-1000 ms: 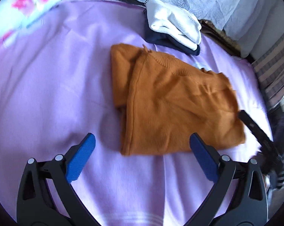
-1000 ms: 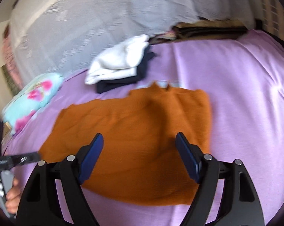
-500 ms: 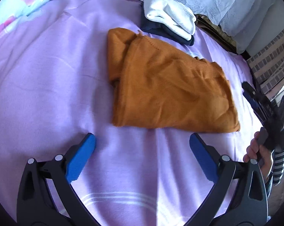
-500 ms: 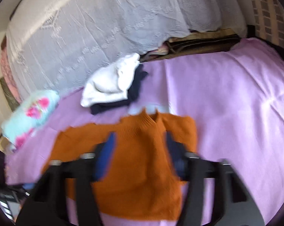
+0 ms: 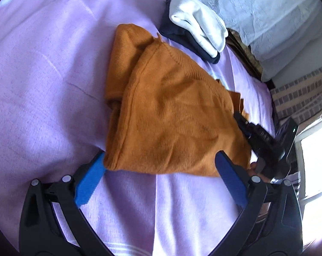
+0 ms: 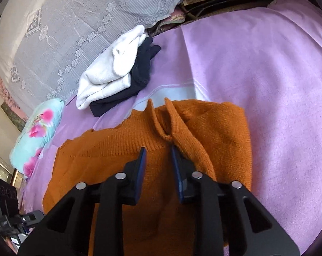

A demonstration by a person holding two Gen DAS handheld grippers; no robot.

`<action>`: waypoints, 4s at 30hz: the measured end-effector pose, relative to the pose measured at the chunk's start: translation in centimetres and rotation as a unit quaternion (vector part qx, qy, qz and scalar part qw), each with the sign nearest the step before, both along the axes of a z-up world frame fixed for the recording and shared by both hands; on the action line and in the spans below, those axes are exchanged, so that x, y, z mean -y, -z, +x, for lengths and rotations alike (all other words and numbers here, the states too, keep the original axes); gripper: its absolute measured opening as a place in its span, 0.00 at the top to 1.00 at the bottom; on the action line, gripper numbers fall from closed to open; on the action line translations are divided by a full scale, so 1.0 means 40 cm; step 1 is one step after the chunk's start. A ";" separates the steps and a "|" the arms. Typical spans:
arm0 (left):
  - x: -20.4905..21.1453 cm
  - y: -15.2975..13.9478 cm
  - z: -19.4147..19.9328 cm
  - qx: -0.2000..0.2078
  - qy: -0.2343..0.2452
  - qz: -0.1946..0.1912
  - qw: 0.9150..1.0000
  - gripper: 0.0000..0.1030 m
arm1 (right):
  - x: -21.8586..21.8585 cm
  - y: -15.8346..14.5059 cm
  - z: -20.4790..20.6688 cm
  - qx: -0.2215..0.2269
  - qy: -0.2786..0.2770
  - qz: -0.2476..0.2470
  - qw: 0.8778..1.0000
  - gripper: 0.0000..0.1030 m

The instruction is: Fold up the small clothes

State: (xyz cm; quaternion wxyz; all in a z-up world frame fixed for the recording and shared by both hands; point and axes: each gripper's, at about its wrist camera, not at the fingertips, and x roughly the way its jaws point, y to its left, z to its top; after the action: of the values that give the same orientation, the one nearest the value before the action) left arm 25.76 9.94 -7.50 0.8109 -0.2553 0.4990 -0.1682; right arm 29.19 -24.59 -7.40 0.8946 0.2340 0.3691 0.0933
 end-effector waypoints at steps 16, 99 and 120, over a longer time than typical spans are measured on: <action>0.014 0.013 0.064 -0.002 -0.061 -0.059 0.996 0.02 | -0.031 -0.035 -0.053 0.043 0.013 -0.016 0.999 0.63; 0.041 -0.045 0.079 0.087 -0.059 0.057 0.993 0.72 | 0.007 -0.079 -0.192 0.016 -0.069 -0.074 0.995 0.29; 0.327 -0.250 0.074 0.189 0.007 0.180 0.965 0.87 | 0.106 -0.022 -0.158 -0.035 -0.042 -0.045 0.998 0.38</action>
State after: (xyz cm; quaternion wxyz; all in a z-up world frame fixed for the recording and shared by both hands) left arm 28.74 -3.14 2.49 0.9220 -0.0653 0.3601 -0.1266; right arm 22.88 -28.84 -6.52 0.8862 0.1809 0.4130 0.1060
